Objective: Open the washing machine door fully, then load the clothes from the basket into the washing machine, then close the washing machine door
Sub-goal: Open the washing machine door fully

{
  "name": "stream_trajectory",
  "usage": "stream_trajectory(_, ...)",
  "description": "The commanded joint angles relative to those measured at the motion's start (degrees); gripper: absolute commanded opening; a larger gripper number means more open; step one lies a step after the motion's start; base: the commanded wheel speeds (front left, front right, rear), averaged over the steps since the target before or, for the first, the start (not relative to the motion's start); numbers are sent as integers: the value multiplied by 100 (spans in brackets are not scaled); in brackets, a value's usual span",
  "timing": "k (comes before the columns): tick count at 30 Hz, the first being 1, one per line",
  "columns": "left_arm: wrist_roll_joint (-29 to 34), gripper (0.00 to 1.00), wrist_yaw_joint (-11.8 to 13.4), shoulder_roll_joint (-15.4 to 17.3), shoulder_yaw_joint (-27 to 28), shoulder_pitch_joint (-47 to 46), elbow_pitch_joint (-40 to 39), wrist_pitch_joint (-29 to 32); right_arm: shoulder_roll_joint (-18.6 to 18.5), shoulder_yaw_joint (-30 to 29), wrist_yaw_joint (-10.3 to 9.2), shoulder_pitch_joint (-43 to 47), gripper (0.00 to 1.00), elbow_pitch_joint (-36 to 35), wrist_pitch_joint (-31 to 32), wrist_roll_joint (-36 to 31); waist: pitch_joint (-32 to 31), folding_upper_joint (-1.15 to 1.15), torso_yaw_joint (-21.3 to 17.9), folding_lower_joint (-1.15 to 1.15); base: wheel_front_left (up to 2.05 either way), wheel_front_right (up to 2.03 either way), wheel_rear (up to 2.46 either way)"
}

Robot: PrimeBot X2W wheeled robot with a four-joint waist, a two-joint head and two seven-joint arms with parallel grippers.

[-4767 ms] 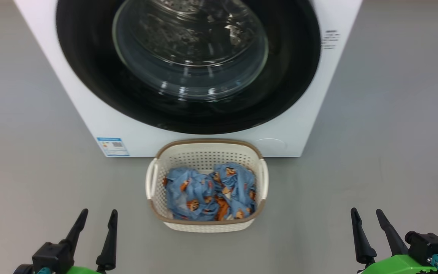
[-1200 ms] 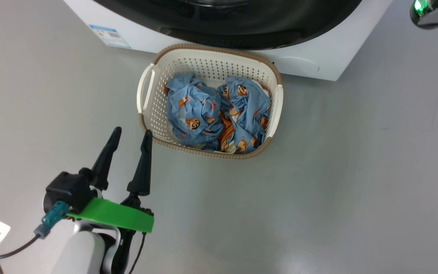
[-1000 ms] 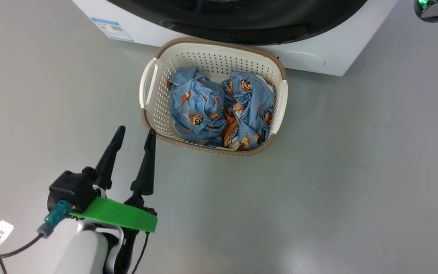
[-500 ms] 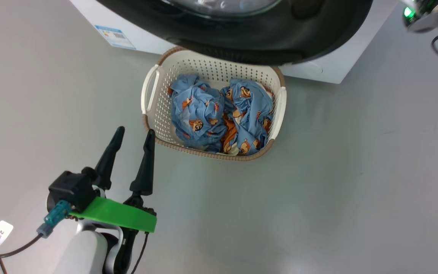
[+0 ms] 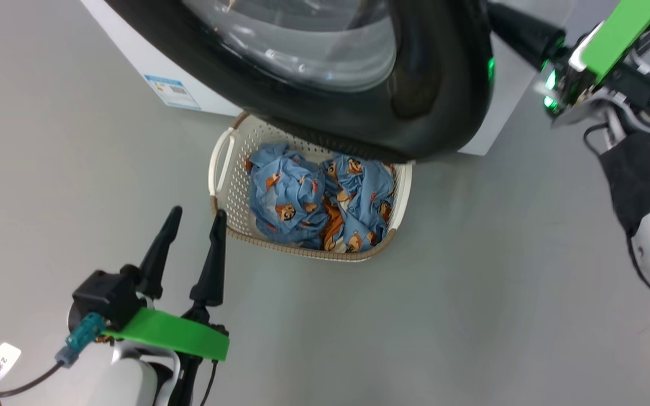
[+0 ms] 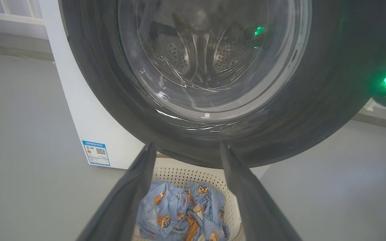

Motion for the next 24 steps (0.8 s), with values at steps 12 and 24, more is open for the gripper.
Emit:
stream_trajectory(12, 71, 100, -9, 160, 277, 256, -130, -37, 238, 370, 10, 734, 0, -610, 342, -130, -388, 0, -68, 0, 0, 0, 0)
stream_trajectory(24, 117, 100, -9, 134, 324, 424, -131, -37, 402, 679, 10, 1390, 0, -1207, 568, -146, -633, 0, -23, 0, 0, 0, 0)
